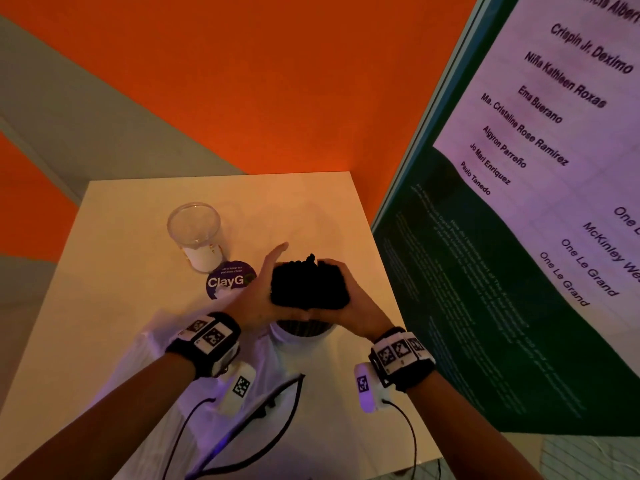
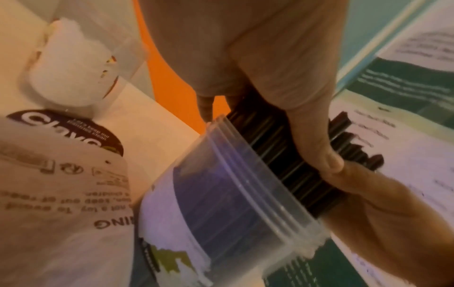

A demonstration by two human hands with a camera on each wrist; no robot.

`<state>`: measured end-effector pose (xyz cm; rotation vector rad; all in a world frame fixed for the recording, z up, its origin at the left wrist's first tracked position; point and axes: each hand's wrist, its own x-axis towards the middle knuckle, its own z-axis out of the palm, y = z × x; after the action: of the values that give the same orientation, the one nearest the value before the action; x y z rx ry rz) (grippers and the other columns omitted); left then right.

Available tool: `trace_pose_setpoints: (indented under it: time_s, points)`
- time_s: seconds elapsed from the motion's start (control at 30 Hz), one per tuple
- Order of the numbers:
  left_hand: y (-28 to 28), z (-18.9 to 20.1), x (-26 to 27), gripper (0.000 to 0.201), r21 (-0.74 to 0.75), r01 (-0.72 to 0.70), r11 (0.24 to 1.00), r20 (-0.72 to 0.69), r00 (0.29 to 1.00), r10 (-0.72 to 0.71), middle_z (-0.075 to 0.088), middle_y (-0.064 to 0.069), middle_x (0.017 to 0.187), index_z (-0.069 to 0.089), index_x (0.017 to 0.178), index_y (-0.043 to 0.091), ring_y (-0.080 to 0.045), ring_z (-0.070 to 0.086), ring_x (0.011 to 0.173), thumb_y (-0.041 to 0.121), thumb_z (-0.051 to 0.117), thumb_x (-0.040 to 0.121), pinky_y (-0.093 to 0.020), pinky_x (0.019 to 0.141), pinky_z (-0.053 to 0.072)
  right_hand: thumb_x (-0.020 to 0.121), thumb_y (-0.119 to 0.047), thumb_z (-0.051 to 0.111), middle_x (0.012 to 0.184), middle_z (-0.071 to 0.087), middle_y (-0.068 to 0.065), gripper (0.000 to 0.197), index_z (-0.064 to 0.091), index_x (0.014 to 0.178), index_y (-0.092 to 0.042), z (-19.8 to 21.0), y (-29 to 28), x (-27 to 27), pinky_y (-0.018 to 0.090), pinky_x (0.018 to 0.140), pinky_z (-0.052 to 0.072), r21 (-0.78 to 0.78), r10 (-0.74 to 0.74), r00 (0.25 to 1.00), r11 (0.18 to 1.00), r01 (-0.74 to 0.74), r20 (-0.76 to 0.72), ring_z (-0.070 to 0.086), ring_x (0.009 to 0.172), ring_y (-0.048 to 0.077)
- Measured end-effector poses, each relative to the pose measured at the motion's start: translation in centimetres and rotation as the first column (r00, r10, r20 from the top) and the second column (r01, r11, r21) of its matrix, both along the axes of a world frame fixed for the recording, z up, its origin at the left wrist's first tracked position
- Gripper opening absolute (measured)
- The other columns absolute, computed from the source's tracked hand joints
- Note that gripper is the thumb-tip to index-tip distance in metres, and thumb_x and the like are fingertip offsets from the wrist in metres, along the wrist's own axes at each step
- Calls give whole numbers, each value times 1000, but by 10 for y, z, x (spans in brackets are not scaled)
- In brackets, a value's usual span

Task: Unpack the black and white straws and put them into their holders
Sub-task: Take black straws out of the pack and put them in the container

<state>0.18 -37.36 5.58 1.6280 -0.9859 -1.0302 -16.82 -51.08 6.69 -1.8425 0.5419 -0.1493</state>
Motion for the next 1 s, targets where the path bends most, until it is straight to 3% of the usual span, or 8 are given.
trace_pose_setpoints:
  time_s: [0.13,0.3,0.43,0.57,0.67,0.77,0.83,1.0]
  points:
    - [2,-3,7,132,-13,-40,999,-52,998,39,30,11,146,2,144,41,-12,33,137,14,91,52,-32,104,39,65,-20,87,151,23,-16,114,12,150,-29,0,-9,-4,19,111,29,77,1,998,997,4,-70,25,135,-3]
    - [-12,-4,-1,138,-16,56,998,-5,998,-56,42,26,132,-1,137,59,11,48,118,26,96,44,-6,86,44,66,-23,86,132,24,-37,112,10,147,-32,-5,-7,5,-12,88,23,-48,90,990,994,-95,-106,25,116,-24]
    - [-14,5,-3,134,-67,-49,997,-23,999,48,42,14,136,3,142,52,5,46,121,37,94,45,-15,92,44,67,-29,85,132,30,-36,104,17,144,-40,1,-9,2,-3,91,33,4,-24,998,1000,24,-55,36,117,-16]
    - [5,8,2,143,-40,-61,997,32,998,63,7,8,157,-9,139,57,1,10,138,46,93,39,-32,107,26,64,-37,86,159,1,-14,128,-8,150,-34,-3,-12,-17,22,113,14,22,29,984,999,-25,-178,6,143,2]
    - [33,9,2,144,-12,-121,993,63,991,122,9,-1,158,-5,144,47,-12,12,143,58,90,36,-43,114,23,69,-42,81,160,-5,-10,123,-9,151,-29,-9,-13,-39,28,117,10,3,48,943,999,-50,-330,3,146,9]
    - [65,16,-5,124,74,-52,996,417,909,16,27,-4,149,21,145,21,-23,29,138,77,73,48,-40,113,29,76,-46,74,149,37,-3,82,34,144,-25,-12,-5,-63,38,116,28,-46,126,835,983,-178,-536,35,137,16]
    - [88,19,-20,109,232,26,972,641,748,-172,38,5,143,32,140,27,-17,39,131,85,63,52,-34,109,33,80,-43,72,122,60,-2,46,60,121,-25,-11,14,-70,33,102,43,-13,282,718,927,-375,-636,55,110,14]
    - [135,15,-53,83,560,213,801,565,609,-557,40,7,145,20,146,29,-15,47,123,66,54,81,-24,101,36,91,-21,60,95,66,15,28,66,114,-4,-10,100,-47,22,65,45,229,629,447,707,-669,-636,53,64,6]
